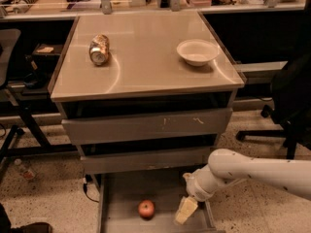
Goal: Pick apple from bottom drawer and place on counter
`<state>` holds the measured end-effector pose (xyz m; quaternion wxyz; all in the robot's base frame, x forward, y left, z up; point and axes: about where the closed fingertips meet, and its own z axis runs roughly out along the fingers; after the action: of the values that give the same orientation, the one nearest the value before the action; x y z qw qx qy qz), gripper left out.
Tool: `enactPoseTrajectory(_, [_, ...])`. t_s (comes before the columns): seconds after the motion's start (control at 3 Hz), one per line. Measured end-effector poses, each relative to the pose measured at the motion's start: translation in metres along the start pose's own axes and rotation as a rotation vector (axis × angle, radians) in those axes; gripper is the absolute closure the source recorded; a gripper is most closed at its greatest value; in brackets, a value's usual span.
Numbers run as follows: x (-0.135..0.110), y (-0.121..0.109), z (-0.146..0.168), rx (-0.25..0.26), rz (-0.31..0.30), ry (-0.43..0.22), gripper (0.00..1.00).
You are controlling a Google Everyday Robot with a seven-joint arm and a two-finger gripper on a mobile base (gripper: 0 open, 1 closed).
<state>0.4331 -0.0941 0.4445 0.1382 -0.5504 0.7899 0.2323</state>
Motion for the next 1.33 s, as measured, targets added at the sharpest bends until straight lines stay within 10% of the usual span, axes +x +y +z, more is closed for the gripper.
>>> enactPoseTrajectory(0.67, [-0.007, -0.013, 0.113, -0.146, -0.008, -0.125, 0.0])
enactPoseTrajectory(1.33, [-0.001, -0.016, 0.128, -0.145, 0.005, -0.162, 0.0])
